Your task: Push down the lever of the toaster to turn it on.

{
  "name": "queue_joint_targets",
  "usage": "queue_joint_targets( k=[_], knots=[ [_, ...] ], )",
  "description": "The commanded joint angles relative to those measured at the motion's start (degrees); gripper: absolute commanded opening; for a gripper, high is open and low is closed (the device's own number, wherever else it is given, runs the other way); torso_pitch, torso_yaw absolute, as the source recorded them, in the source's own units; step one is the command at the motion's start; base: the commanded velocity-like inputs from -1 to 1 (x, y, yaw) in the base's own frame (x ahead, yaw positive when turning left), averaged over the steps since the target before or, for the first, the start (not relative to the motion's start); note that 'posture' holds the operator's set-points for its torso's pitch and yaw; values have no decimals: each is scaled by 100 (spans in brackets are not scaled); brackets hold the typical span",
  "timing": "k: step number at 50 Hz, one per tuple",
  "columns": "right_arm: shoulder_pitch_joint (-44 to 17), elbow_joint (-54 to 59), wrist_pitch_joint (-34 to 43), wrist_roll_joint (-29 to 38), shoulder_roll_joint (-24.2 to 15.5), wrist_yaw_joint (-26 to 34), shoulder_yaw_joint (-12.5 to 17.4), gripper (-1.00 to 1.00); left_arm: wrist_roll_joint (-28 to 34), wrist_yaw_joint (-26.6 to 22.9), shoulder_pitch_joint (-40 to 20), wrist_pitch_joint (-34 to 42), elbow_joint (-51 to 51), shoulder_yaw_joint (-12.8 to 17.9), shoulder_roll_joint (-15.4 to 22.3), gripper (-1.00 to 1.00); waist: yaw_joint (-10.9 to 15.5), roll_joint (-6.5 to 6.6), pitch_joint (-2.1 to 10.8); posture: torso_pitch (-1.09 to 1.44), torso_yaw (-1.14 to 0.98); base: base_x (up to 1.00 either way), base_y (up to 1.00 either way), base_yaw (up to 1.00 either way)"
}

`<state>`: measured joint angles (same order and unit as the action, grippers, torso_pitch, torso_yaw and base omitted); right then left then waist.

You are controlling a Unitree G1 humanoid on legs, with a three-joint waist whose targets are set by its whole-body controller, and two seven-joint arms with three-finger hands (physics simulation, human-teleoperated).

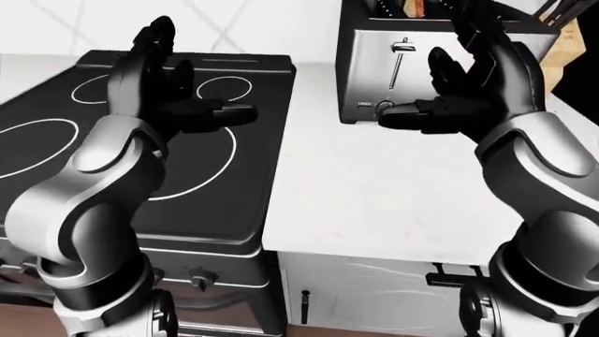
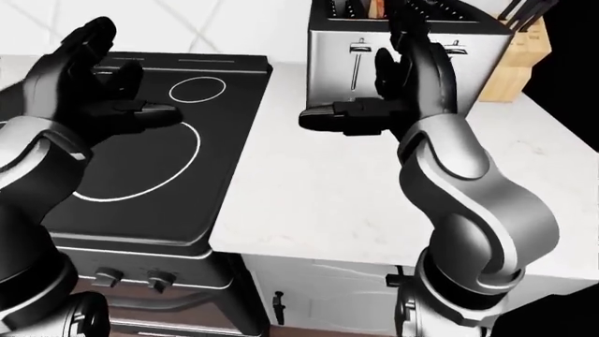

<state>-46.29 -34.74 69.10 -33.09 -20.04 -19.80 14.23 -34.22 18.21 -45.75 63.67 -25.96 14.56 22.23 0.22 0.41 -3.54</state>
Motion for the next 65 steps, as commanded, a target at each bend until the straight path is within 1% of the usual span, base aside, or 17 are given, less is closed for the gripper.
queue_joint_targets(
  k=[1, 27, 28, 31, 35, 36, 37, 40, 43, 44, 46, 49, 56, 57, 61, 64, 65],
  knots=[
    [-190, -147, -188, -33, -55, -7, 40, 100, -6, 21, -163, -201, -143, 106, 60, 100, 9, -16, 173, 0, 0, 0, 0, 0],
    [-107, -72, -305, 6, -36, 49, -10, 100, -144, 129, -183, -233, -50, 87, 88, 100, 47, -27, 360, -6, 0, 0, 0, 0],
    [-77, -56, -348, 28, -43, 72, -25, 100, -139, 124, -170, -251, -47, 82, 87, 100, 36, 6, 486, -6, 0, 15, 0, 0],
    [-87, -74, -321, 24, -26, 74, -17, 100, -117, 113, -153, -285, -25, 79, 89, 100, -8, -14, 225, -6, 0, 27, 0, 0],
    [-96, -87, -315, 25, -13, 64, -13, 100, -141, 147, -191, -220, -45, 95, 95, 100, 56, -338, 313, -6, 0, 20, 0, 0],
    [-102, -85, -313, 24, -12, 61, -8, 100, -118, 128, -155, -267, -28, 80, 95, 100, 98, -345, 415, -6, 0, 1, 0, 0],
    [-96, -89, -317, 20, -10, 62, -3, 100, -115, 127, -152, -272, -27, 81, 95, 100, 84, -195, 375, -6, 0, 0, 0, 0],
    [-92, -105, -325, 8, -23, 65, 10, 100, -130, 144, -170, -249, -48, 96, 98, 100, 57, -218, 447, -6, 0, 5, 0, 0],
    [-98, -78, -349, 18, -23, 69, -13, 100, -128, 149, -172, -247, -50, 89, 100, 100, 15, -215, 358, -6, 0, 18, 0, 0],
    [-83, -49, -377, 35, -22, 81, -27, 100, -135, 157, -185, -238, -48, 98, 102, 100, 15, -181, 202, -6, 0, 0, 0, 0],
    [-72, -41, -398, 43, -18, 93, -28, 100, -132, 149, -180, -256, -34, 97, 107, 100, -3, -161, 258, -6, 0, 0, 0, 0],
    [-103, -64, -382, 31, -9, 78, -18, 100, -150, 165, -183, -240, -45, 104, 110, 100, -65, 83, 280, -6, 0, 0, 0, 0],
    [-124, -107, -316, 2, -12, 54, -4, 100, -174, 188, -184, -239, -60, 103, 121, 100, -45, -53, 370, -6, 0, 1, 0, 0],
    [-113, -100, -335, 10, -22, 66, -16, 100, -181, 194, -191, -229, -64, 107, 121, 100, -40, -28, 500, -6, 0, 19, 0, 0],
    [-96, -90, -366, 33, -18, 82, -38, 100, -201, 206, -197, -211, -71, 125, 135, 100, 1, -68, 228, -6, 0, 33, 0, 0],
    [-120, -89, -333, 25, -11, 55, -6, 100, -207, 211, -192, -229, -66, 114, 137, 100, 11, -161, 167, -6, 0, 32, 0, 0],
    [-127, -92, -318, 14, -5, 43, 3, 100, -198, 202, -182, -251, -55, 106, 138, 100, 10, -226, 280, -6, 0, 11, 0, 0]
  ],
)
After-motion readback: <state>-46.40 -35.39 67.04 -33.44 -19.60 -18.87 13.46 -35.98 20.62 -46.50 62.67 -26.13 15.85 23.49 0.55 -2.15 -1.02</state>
